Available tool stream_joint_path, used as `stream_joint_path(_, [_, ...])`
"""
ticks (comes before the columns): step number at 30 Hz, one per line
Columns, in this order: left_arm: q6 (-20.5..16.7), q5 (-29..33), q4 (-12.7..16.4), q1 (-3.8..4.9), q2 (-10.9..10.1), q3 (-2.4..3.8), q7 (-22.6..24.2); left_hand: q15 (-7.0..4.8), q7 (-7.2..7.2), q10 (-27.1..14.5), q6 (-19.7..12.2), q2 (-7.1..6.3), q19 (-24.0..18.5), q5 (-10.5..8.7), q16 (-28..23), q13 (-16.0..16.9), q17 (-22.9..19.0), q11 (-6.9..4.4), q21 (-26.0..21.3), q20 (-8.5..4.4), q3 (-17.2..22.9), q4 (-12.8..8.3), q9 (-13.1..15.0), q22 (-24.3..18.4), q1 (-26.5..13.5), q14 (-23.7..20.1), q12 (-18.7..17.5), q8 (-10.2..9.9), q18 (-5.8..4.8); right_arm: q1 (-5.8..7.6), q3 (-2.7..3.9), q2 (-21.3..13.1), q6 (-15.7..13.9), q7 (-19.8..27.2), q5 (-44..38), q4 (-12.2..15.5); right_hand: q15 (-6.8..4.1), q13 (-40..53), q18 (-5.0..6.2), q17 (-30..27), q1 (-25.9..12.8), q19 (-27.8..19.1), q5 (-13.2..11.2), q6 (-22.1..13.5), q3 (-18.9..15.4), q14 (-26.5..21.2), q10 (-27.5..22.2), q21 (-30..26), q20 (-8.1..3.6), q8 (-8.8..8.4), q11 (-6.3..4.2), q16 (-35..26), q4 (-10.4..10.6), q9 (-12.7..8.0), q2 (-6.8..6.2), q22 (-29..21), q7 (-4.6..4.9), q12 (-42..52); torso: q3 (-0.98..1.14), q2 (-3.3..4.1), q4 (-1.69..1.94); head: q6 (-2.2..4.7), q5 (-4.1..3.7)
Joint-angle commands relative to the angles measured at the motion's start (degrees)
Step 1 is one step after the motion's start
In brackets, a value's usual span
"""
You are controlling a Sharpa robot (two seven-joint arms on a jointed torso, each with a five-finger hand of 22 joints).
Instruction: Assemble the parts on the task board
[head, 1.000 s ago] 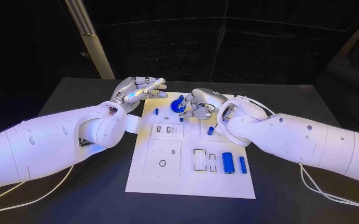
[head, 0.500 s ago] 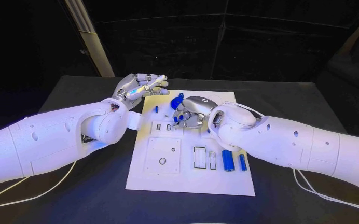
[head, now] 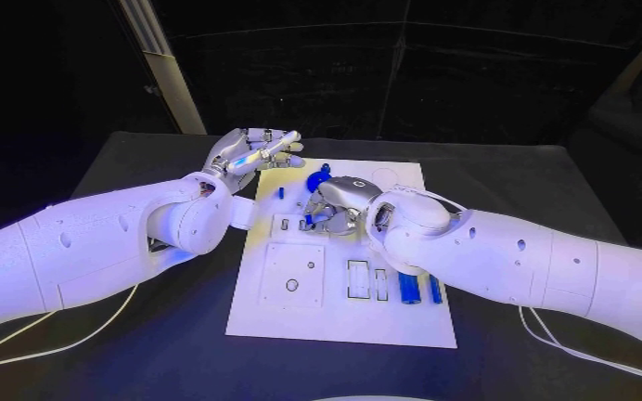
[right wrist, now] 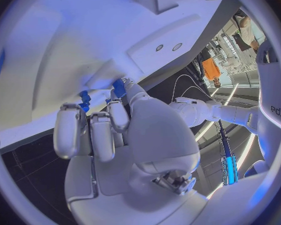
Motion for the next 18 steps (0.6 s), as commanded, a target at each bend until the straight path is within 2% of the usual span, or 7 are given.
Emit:
stream_joint_path(1, [0.71,-0.05,0.05,0.11,0.05,0.04,0.23,0.22,0.30,0.12,0.25,0.03,0.31,-0.07,-0.38,-0.08,0.06,0.27,-0.26,-0.11,-0.05,-0.40,-0.03,-0.06,0.26,-0.24,-0.35,-0.22,0.41,-0.09,0.01,0.34,0.49,0.52,-1.03,-0.28,-0.40,0.11,-0.14,5.75,-0.35,-0.28,0.15,1.57,0.34,4.02,0.08,-0.32,-0.22,0.30,-0.55,-0.31,-0.04,0.09,0.08,-0.08,-1.17,-0.27,-0.01,-0.04,0.03,-0.06,0.08])
stream_joint_path(12, [0.78,-0.05,0.00,0.11,0.07,0.04,0.18,0.22,0.30,0.12,0.25,0.03,0.31,-0.07,-0.38,-0.08,0.06,0.27,-0.26,-0.11,-0.05,-0.40,-0.03,-0.06,0.26,-0.24,-0.35,-0.22,0.41,-0.37,0.01,0.74,0.78,0.47,-1.47,-1.22,-0.41,0.05,-0.12,5.75,-0.37,-0.31,0.14,1.59,0.37,4.02,0.05,-0.35,-0.23,0.30,-0.56,-0.32,-0.04,0.09,0.07,-0.15,-1.18,-0.34,0.01,-0.03,0.02,-0.15,0.03])
stream_joint_path(18, [0.82,-0.05,-0.02,0.11,0.04,0.04,0.12,0.22,0.30,0.12,0.25,0.03,0.31,-0.07,-0.38,-0.08,0.06,0.27,-0.26,-0.11,-0.05,-0.40,-0.03,-0.06,0.26,-0.24,-0.35,-0.22,0.41,-0.41,0.01,0.38,2.55,-0.31,-2.06,-1.29,-0.41,-0.05,-0.10,5.66,-0.38,-0.37,0.13,1.59,0.40,4.00,-0.01,-0.41,-0.23,0.28,-0.56,-0.36,-0.05,0.08,0.05,-0.27,-1.18,-0.44,0.05,-0.04,-0.03,-0.28,-0.08])
